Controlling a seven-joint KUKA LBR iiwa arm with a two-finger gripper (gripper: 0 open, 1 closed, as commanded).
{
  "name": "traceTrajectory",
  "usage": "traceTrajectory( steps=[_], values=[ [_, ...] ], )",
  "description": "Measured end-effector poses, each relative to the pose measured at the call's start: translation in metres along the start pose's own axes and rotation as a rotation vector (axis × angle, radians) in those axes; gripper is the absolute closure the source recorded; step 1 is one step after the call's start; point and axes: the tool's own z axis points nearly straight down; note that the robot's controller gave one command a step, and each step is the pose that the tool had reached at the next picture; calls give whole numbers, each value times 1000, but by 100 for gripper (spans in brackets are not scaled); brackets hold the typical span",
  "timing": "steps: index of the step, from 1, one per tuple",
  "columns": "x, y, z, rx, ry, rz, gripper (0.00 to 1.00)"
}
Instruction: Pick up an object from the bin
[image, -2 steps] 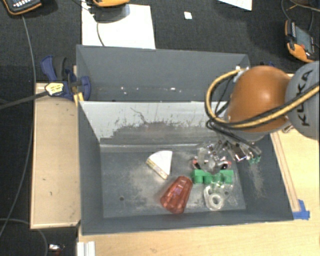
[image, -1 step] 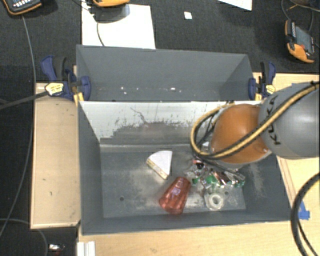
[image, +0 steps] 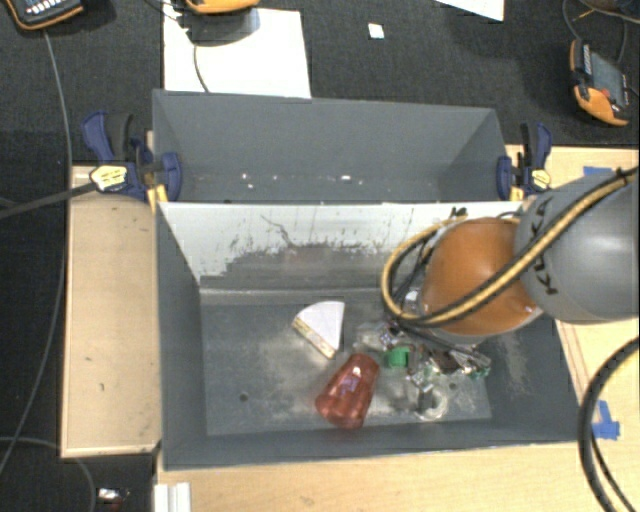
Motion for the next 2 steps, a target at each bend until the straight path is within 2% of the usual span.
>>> traceTrajectory(
  steps=[1,2],
  values=[
    [4,-2,-23,2,-4,-42,0],
    [6,5,-23,7,-6,-32,0]
  ],
)
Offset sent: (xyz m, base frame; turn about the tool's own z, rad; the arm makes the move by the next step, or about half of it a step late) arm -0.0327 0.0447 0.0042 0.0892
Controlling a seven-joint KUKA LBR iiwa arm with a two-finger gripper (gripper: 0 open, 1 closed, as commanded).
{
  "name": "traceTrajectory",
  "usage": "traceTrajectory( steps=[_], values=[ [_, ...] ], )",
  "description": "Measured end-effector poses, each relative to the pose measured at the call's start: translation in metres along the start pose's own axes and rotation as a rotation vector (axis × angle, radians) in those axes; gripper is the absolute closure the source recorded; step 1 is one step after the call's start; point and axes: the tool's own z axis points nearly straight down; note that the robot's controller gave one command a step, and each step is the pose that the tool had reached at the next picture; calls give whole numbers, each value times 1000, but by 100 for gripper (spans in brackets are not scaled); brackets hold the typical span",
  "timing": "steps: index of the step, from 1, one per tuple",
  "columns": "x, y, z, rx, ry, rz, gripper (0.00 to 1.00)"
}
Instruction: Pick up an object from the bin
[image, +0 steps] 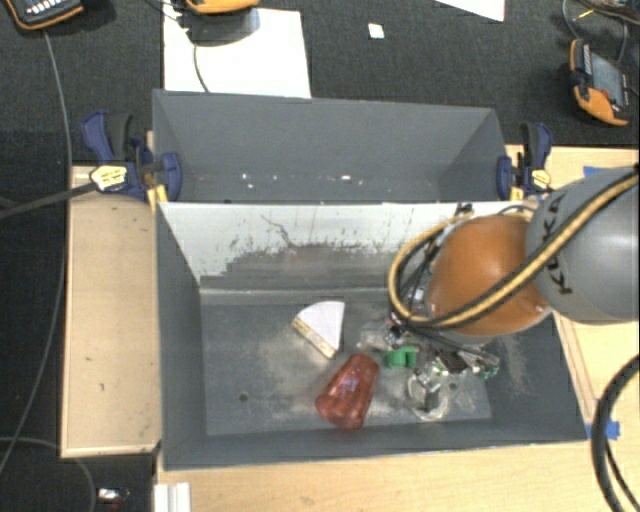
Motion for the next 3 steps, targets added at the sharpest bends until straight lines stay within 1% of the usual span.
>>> traceTrajectory(
  steps=[1,2,3],
  values=[
    [-29,-15,17,-1,-2,-98,0],
    [-10,48,19,-7,3,85,100],
    [-10,48,19,-7,3,85,100]
  ],
)
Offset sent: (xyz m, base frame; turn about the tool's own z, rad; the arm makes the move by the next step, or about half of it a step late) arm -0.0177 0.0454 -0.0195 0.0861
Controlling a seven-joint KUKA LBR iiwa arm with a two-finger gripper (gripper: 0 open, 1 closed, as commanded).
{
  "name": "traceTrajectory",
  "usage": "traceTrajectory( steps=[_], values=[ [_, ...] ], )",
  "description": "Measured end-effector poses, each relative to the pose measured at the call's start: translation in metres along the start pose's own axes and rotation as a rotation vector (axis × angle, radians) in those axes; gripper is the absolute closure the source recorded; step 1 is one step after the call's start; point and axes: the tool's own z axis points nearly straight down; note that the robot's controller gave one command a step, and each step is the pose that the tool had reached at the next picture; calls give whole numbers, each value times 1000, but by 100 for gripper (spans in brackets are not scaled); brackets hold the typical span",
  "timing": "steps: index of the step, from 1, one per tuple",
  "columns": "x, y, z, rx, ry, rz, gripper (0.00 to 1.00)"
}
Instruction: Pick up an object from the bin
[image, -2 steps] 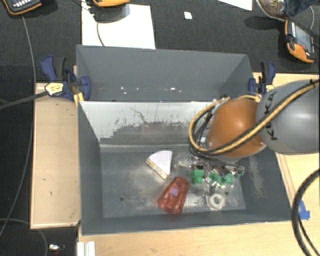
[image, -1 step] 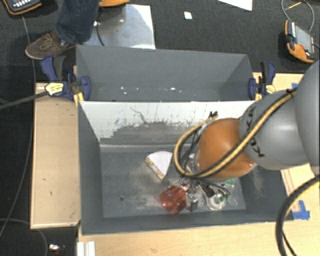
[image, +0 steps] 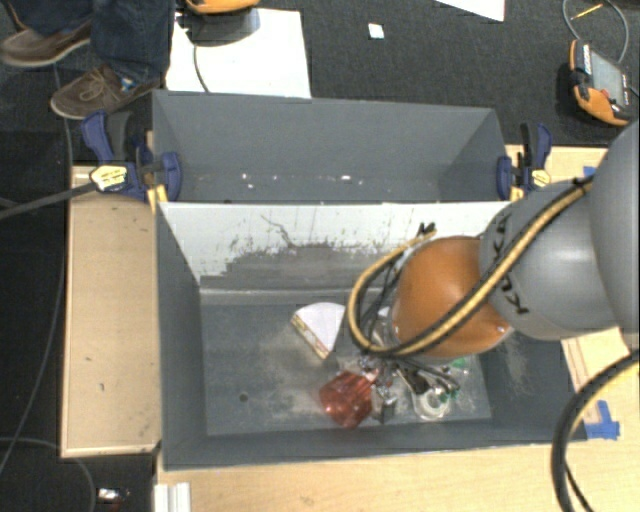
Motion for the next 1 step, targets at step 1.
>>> traceTrajectory(
  steps=[1],
  values=[
    [-90,-54,-92,6,-15,41,100]
  ],
)
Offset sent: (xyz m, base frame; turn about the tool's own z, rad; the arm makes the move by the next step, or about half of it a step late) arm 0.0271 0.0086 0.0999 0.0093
